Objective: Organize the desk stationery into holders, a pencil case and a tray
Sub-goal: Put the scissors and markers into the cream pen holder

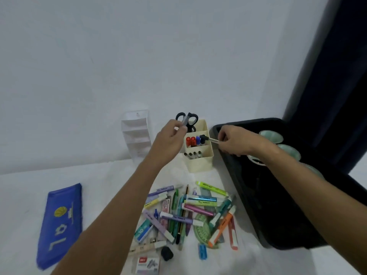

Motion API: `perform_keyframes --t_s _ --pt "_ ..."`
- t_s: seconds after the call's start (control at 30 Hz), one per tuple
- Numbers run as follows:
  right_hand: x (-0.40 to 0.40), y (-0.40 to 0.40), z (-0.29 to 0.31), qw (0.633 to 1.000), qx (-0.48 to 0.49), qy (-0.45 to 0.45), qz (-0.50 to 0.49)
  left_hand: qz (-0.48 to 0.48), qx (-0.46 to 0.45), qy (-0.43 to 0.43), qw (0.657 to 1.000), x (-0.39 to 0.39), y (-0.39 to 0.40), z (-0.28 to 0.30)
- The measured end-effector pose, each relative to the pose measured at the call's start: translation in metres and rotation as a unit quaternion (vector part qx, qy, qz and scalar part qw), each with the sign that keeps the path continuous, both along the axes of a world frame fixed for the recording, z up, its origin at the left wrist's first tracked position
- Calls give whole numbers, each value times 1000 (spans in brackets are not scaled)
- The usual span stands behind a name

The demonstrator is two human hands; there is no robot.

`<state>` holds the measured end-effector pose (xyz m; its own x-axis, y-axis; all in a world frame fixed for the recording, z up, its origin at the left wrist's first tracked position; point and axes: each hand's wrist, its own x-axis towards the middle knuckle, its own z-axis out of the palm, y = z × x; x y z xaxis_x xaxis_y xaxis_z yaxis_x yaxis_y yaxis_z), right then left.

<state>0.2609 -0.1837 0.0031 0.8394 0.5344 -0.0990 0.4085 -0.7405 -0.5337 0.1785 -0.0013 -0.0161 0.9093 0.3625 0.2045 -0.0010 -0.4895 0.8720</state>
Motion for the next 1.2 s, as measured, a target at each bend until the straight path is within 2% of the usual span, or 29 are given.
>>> perform_keyframes --t_s 0.1,0.2,0.37,0.57,0.83,1.03,1.2 --pt "10 -4 1 999 1 -49 -17 -28 1 -56 998 26 -20 7" --pt "18 -7 -5 997 -27 -66 -29 12 -14 -116 993 46 -31 5" --pt "23 -5 -14 995 -17 -91 -40 47 65 -150 985 55 -40 -9" --pt "27 0 -25 990 44 -122 -59 41 141 -90 985 50 -41 -22" --pt "32 7 -43 977 143 -148 -57 15 186 -47 981 52 -33 -41" --pt "32 13 -63 978 152 -130 -53 7 205 -17 979 54 -30 -54" --pt "32 17 -75 975 165 -142 -45 19 274 52 960 64 -26 -72"
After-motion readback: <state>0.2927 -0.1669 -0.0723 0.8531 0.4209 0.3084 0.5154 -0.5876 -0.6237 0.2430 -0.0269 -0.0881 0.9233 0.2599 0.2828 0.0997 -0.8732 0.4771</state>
